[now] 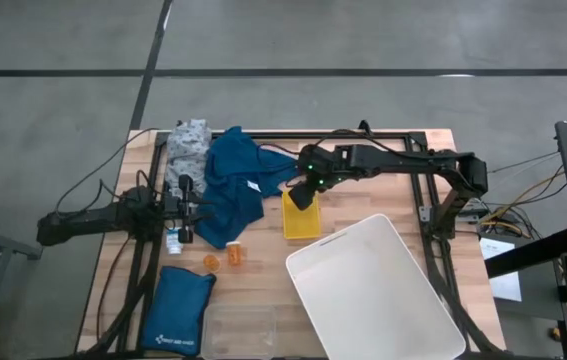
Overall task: Pick & place medical supplies in basket/bin
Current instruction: Put the black bandage into the yellow bin
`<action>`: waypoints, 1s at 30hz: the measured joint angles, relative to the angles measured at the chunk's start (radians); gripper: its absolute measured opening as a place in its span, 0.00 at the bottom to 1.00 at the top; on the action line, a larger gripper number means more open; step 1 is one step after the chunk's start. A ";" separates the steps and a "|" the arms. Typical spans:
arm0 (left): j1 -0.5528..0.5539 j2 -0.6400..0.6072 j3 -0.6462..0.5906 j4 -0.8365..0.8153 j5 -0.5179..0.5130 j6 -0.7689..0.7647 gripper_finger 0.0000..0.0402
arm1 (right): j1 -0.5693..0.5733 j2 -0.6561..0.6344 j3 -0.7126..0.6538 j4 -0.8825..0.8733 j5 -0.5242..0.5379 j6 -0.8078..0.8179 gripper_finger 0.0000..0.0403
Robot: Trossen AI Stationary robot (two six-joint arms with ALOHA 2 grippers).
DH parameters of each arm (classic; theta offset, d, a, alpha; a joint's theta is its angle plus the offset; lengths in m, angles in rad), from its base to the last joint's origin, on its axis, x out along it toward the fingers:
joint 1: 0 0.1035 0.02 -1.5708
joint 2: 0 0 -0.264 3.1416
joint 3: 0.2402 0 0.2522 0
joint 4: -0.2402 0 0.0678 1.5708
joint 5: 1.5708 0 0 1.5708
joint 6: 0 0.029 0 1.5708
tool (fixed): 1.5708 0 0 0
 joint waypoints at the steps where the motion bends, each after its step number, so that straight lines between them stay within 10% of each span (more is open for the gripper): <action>1: 0.000 0.000 0.000 0.000 0.000 0.000 0.29 | 0.000 0.004 0.000 0.010 0.000 0.009 0.48; 30: 0.000 0.000 0.000 0.000 0.000 0.000 0.29 | 0.018 0.258 0.017 0.044 0.003 0.025 0.48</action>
